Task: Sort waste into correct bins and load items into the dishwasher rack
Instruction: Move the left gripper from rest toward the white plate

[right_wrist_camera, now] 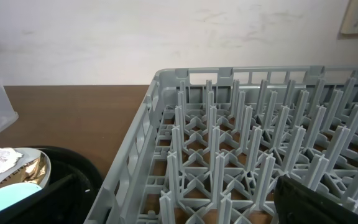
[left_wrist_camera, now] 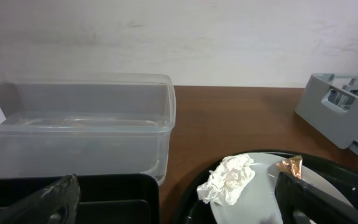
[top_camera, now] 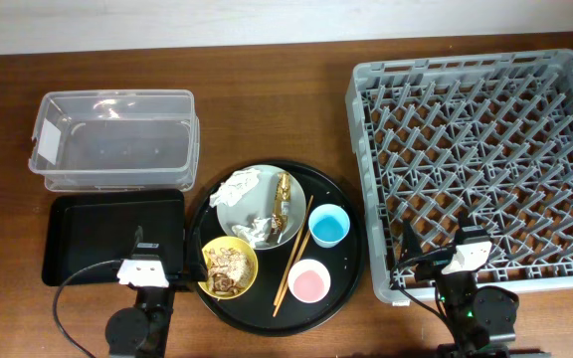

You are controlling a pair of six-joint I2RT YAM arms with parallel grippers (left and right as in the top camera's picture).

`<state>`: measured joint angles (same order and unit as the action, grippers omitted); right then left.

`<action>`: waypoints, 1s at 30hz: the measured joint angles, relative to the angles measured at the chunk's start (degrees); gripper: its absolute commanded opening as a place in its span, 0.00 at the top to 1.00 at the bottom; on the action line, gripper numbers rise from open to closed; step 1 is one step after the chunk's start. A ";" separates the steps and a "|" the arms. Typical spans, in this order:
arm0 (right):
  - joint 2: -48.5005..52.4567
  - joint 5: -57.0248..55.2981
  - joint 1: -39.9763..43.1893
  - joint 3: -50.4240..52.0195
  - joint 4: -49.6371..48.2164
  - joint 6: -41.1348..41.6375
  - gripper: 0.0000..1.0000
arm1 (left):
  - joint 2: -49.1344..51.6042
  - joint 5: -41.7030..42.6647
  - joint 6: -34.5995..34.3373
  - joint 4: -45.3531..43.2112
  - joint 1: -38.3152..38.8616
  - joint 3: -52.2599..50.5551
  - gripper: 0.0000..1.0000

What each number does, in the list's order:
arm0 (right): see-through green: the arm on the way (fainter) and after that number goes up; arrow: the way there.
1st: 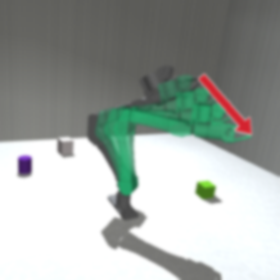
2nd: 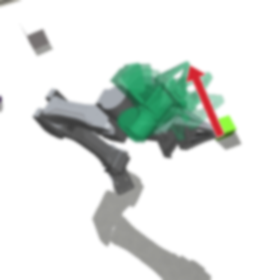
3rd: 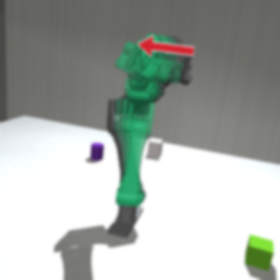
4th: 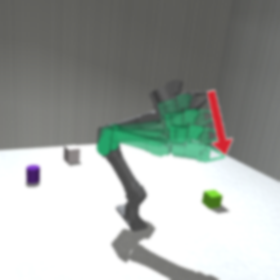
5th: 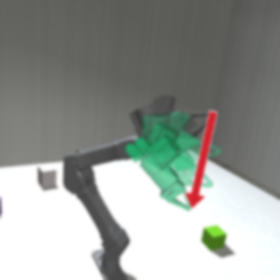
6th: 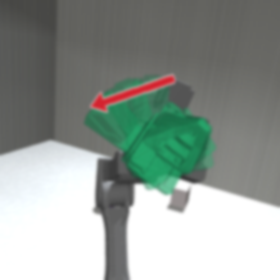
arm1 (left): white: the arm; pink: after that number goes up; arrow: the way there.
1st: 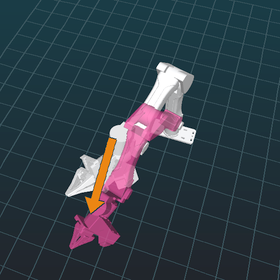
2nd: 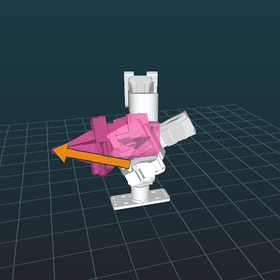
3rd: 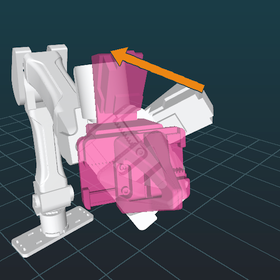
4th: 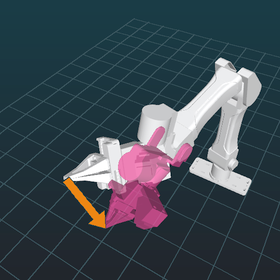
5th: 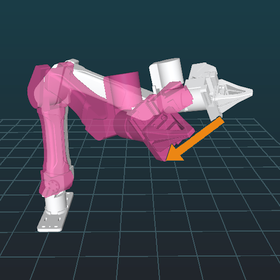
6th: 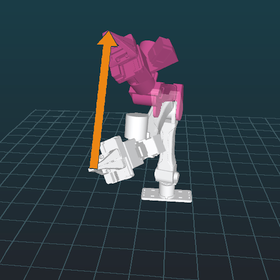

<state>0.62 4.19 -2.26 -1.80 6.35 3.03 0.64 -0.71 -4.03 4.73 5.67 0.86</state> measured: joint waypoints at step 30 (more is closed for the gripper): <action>2.16 0.46 0.00 -3.56 5.18 0.24 0.01 | 3.26 1.11 0.02 7.17 0.00 3.50 0.01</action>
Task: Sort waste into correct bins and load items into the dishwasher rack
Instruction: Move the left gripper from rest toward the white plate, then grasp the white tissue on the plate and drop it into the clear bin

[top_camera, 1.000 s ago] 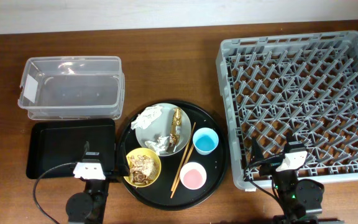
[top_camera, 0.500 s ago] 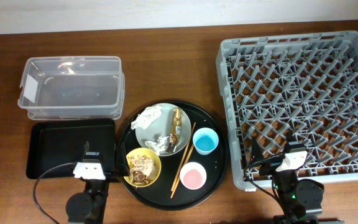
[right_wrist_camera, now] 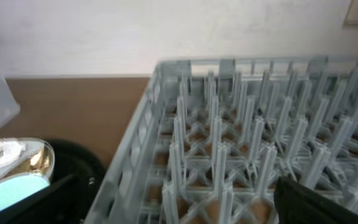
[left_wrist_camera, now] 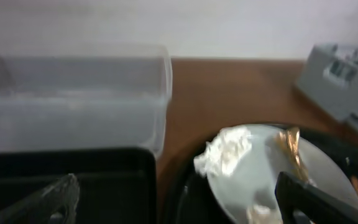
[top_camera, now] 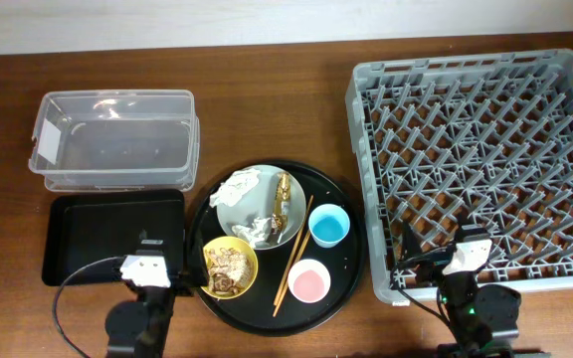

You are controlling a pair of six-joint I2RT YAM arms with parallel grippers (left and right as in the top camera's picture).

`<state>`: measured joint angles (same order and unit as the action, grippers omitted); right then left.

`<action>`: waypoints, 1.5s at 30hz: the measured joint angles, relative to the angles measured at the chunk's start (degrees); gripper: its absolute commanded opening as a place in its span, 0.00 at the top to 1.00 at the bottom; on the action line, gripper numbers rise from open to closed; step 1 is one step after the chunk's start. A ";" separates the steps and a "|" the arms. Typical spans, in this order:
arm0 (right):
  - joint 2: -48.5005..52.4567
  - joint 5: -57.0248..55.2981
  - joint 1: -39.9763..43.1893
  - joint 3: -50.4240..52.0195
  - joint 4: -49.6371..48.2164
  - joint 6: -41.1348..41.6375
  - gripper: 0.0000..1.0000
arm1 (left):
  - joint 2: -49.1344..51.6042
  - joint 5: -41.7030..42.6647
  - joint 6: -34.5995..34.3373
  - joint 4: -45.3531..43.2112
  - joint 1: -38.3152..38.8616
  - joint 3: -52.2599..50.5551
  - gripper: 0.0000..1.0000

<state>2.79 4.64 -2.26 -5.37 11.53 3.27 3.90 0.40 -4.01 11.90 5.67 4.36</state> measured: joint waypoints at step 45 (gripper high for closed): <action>44.41 0.87 0.04 -43.95 42.49 -0.02 0.01 | 96.41 -1.03 8.20 9.75 14.14 53.62 0.72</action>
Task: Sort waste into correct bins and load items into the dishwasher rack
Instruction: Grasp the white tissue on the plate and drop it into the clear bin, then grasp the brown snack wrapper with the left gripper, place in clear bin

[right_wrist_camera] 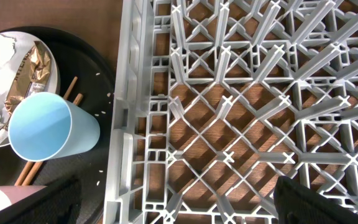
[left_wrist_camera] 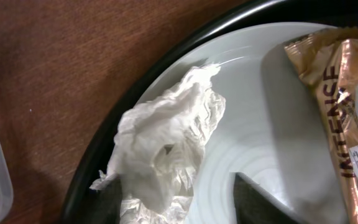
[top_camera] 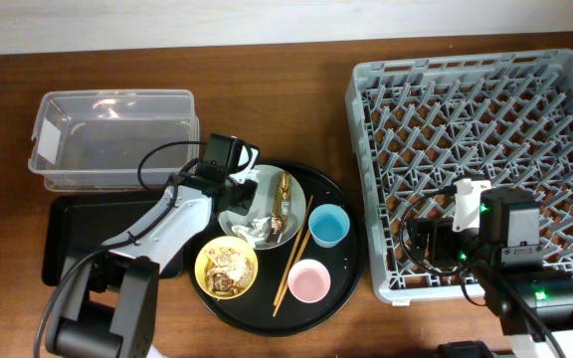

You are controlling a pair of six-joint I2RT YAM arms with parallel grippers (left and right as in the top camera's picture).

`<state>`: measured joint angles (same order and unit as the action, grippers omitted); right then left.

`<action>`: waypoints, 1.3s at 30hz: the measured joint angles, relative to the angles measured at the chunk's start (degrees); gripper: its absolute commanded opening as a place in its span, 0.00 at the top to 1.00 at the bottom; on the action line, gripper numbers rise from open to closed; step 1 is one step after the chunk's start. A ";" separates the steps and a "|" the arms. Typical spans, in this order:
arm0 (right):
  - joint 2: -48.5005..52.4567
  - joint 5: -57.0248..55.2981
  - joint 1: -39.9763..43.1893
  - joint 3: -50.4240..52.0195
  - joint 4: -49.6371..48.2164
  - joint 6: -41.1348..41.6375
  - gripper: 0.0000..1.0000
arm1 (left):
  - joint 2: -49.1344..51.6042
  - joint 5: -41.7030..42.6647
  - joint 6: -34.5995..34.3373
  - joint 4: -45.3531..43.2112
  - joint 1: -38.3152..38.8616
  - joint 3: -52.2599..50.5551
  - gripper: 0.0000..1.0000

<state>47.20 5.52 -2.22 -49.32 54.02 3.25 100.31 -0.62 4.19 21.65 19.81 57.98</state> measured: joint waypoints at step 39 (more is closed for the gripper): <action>0.02 -0.02 0.00 -0.04 0.00 0.00 0.01 | -13.66 1.29 -3.56 -4.90 -16.68 0.57 0.49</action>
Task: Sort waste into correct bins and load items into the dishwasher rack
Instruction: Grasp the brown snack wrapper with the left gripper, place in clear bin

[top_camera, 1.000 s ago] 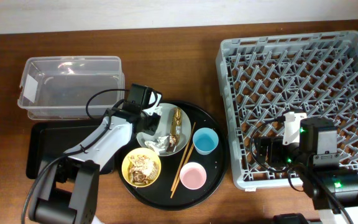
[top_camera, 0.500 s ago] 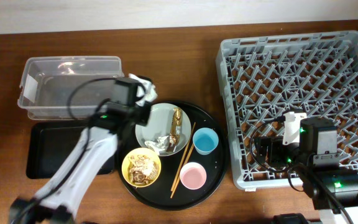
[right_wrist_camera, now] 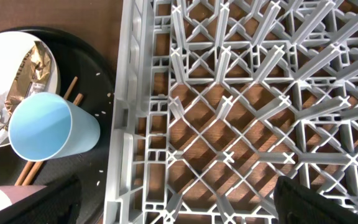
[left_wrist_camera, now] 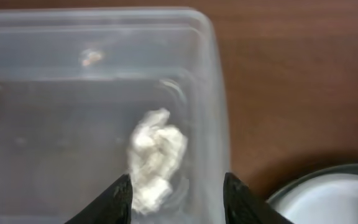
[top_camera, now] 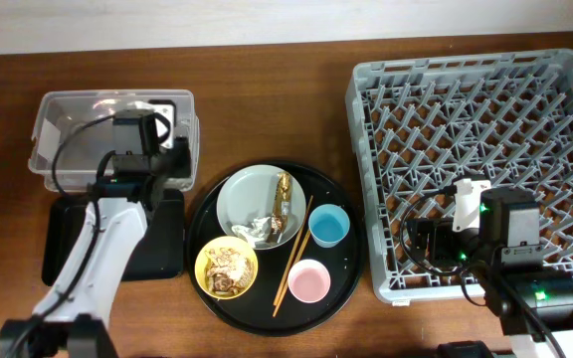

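Observation:
My left gripper is open over the right end of the clear plastic bin. A crumpled white tissue lies inside the bin, below the spread fingers. In the overhead view the left gripper sits above the bin's right part. The white plate on the round black tray carries a gold wrapper and a crumpled wad. My right gripper is open and empty above the grey dishwasher rack, over its front left corner.
Also on the round tray are a yellow bowl with food scraps, wooden chopsticks, a blue cup and a pink cup. A black rectangular tray lies in front of the clear bin, partly under my left arm.
My left gripper was astride the white tissue on the plate; now it is open over the clear bin and the tissue lies in the bin. The right arm has not moved.
Both arms stood low at the table's front edge, grippers open, for the first two moments. Then the left gripper was at the plate around the white tissue and the right gripper above the rack's front left corner. Now the tissue is off the plate and in the clear bin.

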You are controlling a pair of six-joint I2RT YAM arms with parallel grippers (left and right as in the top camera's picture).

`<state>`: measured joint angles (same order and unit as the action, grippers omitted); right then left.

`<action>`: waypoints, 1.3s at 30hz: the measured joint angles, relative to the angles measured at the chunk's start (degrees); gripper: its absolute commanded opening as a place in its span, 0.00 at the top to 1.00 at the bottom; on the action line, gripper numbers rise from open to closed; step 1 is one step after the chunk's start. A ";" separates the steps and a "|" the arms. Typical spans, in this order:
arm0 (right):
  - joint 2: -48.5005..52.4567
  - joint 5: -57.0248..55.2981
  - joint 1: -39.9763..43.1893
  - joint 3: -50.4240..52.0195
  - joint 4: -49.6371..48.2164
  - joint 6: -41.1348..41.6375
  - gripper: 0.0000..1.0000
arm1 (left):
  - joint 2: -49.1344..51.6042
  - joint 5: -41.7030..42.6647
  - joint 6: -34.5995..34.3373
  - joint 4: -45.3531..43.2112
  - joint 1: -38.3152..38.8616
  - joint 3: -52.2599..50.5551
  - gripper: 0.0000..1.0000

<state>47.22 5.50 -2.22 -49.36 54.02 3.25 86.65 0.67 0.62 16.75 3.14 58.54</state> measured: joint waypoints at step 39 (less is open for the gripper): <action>-0.02 0.00 0.00 -0.04 1.14 0.02 0.01 | 0.24 2.54 -0.22 27.02 12.98 16.35 1.00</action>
<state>47.20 5.50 -2.22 -49.41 55.16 3.27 86.89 3.20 0.40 43.77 16.12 74.89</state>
